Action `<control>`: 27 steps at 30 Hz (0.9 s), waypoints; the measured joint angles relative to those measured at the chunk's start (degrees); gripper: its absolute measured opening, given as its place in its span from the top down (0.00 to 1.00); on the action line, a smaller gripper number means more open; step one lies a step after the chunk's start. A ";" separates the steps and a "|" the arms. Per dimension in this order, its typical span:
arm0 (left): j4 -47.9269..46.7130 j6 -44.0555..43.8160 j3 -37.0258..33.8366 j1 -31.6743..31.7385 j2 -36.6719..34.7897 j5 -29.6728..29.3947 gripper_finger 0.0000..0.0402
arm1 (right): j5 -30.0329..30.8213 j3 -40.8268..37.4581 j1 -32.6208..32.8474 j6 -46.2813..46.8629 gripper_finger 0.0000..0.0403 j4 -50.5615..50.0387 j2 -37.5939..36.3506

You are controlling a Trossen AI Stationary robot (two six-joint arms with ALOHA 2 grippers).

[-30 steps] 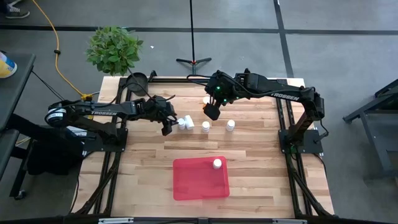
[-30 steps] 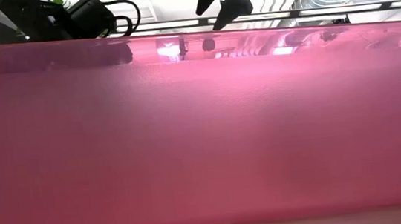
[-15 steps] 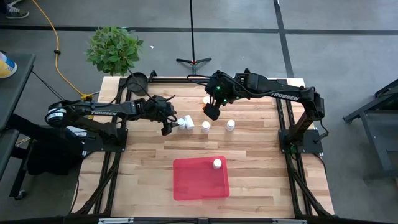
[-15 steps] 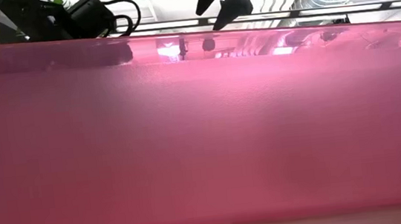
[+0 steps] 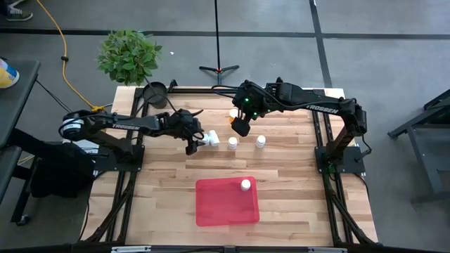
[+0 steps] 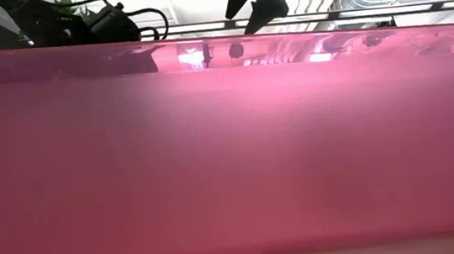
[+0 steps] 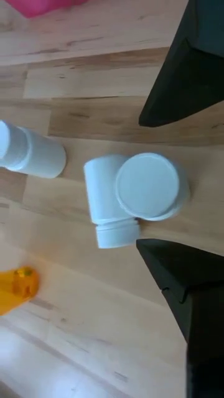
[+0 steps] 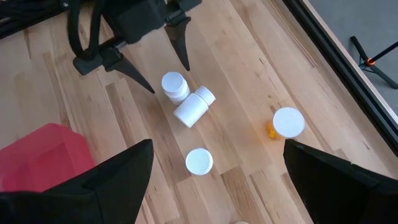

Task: Pick and place pill bottles into a basket
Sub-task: Put the white medicine bottle into the red container

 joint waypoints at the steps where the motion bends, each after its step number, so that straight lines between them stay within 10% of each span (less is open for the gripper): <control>1: 0.07 0.00 0.00 0.00 0.59 0.12 0.14 | 0.00 0.00 0.00 -0.03 0.13 0.00 0.00; 27: 3.47 -1.95 0.00 0.00 3.16 0.32 0.36 | 0.39 0.00 -0.02 -0.54 0.13 -0.13 0.00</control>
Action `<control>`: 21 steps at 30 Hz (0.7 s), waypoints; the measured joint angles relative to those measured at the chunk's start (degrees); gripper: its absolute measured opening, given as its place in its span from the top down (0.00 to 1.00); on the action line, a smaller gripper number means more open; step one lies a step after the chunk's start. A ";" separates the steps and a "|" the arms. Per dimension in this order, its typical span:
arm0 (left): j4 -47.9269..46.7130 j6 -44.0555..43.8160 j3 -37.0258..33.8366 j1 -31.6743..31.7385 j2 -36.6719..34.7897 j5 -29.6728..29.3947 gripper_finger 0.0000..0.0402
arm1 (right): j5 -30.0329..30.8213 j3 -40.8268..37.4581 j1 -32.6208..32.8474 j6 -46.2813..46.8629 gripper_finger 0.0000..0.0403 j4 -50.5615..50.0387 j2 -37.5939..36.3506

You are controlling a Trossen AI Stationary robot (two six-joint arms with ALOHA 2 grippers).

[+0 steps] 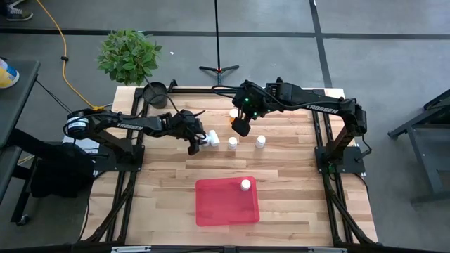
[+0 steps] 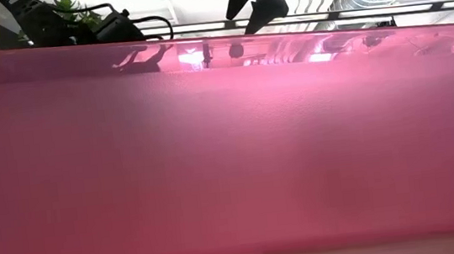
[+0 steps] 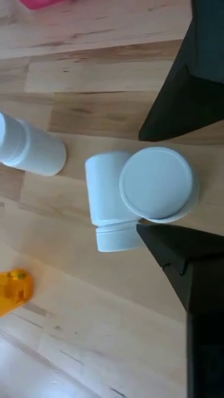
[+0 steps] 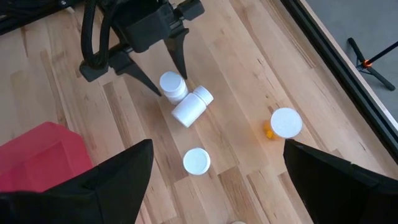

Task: Pick and place pill bottles into a basket
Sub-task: Put the white medicine bottle into the red container

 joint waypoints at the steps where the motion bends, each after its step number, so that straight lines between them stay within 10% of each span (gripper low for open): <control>1: 0.31 -0.12 0.00 0.00 0.00 0.00 0.38 | 0.00 0.00 0.01 0.00 0.13 0.00 0.00; 21: -0.01 -1.49 0.03 0.00 -0.06 0.03 0.51 | 0.00 0.00 0.00 0.17 0.13 -0.02 0.00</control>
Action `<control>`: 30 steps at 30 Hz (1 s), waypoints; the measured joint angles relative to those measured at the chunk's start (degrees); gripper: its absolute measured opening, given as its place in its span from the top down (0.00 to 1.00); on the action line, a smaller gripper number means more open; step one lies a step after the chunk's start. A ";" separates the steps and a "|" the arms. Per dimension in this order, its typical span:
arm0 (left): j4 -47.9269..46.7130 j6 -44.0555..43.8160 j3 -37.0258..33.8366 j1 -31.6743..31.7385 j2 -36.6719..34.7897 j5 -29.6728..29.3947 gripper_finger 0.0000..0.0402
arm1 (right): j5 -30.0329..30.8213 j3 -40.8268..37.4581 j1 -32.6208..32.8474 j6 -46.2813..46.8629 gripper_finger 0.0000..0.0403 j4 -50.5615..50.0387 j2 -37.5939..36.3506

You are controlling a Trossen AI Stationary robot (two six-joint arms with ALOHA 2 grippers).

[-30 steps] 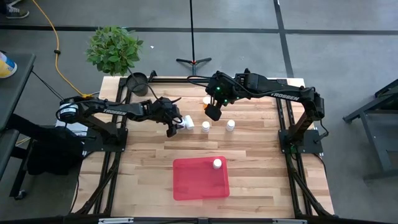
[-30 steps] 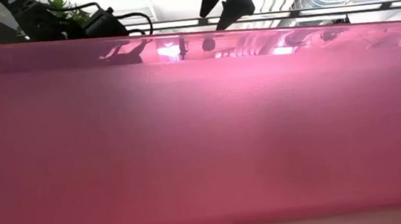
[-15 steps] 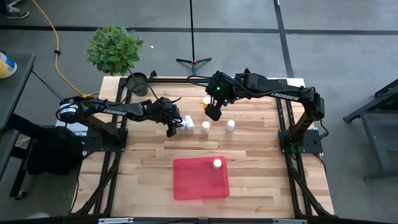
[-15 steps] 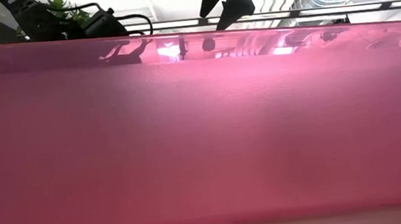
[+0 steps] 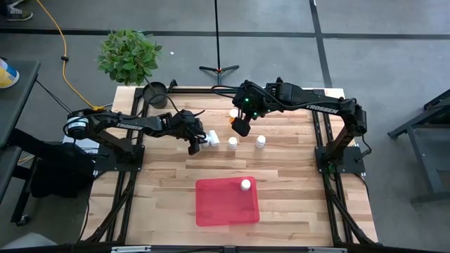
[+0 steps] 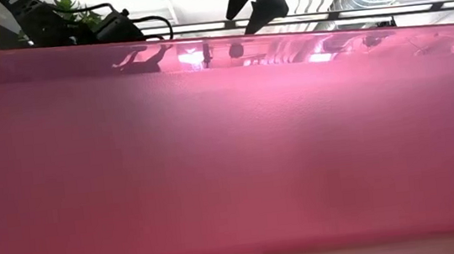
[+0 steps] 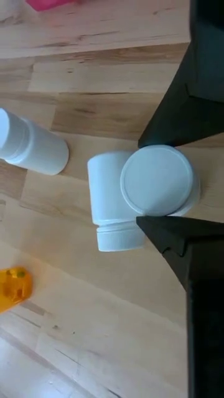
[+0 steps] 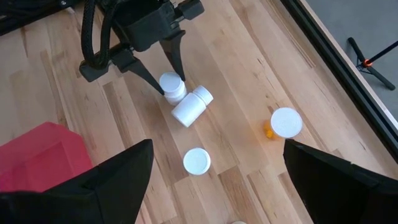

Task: Pick and place pill bottles into a basket
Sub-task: Put the white medicine bottle into the red container

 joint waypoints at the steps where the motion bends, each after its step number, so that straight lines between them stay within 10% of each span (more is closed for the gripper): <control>1: -0.02 -0.03 0.00 0.00 -0.13 0.00 0.52 | 0.00 0.00 0.00 0.00 0.13 0.00 0.00; 30: -12.91 -3.09 8.32 0.00 -13.36 5.80 0.52 | 2.76 -0.02 -4.44 -3.56 0.13 -7.98 -6.86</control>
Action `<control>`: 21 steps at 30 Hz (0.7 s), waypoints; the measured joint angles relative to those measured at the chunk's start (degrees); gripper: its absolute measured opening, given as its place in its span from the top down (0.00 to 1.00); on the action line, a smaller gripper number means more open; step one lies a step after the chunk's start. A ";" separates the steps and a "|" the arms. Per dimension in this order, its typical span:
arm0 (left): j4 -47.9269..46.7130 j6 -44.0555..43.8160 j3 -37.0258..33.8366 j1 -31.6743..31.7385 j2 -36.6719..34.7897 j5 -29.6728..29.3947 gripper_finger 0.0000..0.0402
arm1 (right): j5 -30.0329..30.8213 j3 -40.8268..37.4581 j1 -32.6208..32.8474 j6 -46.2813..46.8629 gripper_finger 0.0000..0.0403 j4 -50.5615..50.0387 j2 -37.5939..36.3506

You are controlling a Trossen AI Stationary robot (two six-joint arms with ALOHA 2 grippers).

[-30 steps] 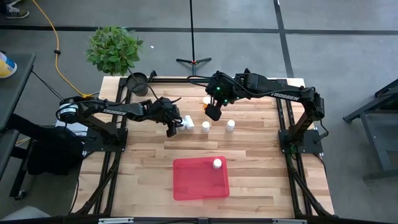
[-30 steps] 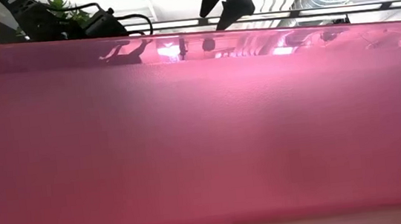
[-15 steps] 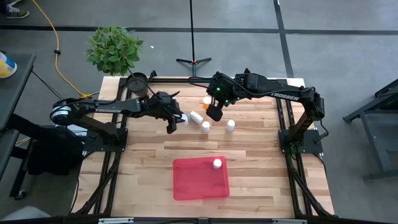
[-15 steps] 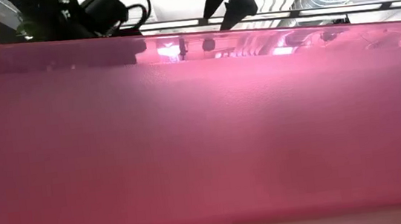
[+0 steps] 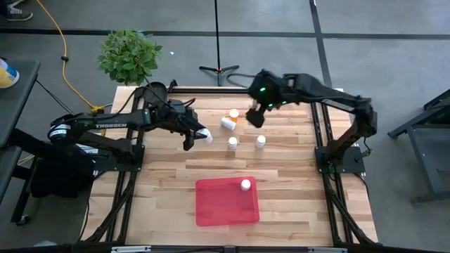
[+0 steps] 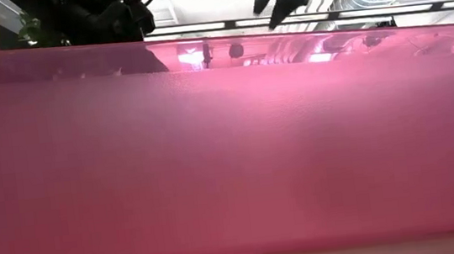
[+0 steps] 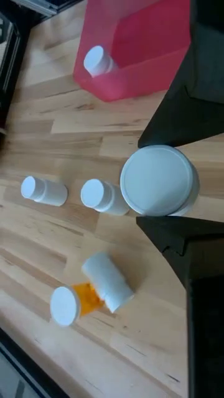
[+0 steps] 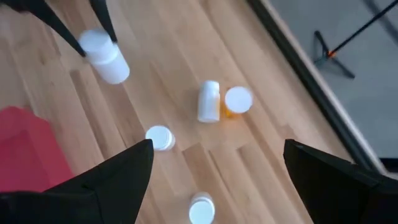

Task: Pick and place pill bottles into a basket
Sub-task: Put the white medicine bottle into the red container

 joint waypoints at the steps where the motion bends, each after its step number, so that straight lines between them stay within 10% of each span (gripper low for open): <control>1: 0.10 0.00 0.00 -0.02 -0.04 0.02 0.51 | 0.11 0.00 -0.49 -0.30 0.13 0.00 -1.27; 21: -1.41 -0.89 2.27 -3.62 0.05 4.52 0.52 | 10.42 -0.09 -6.62 -1.39 0.13 -9.97 -22.42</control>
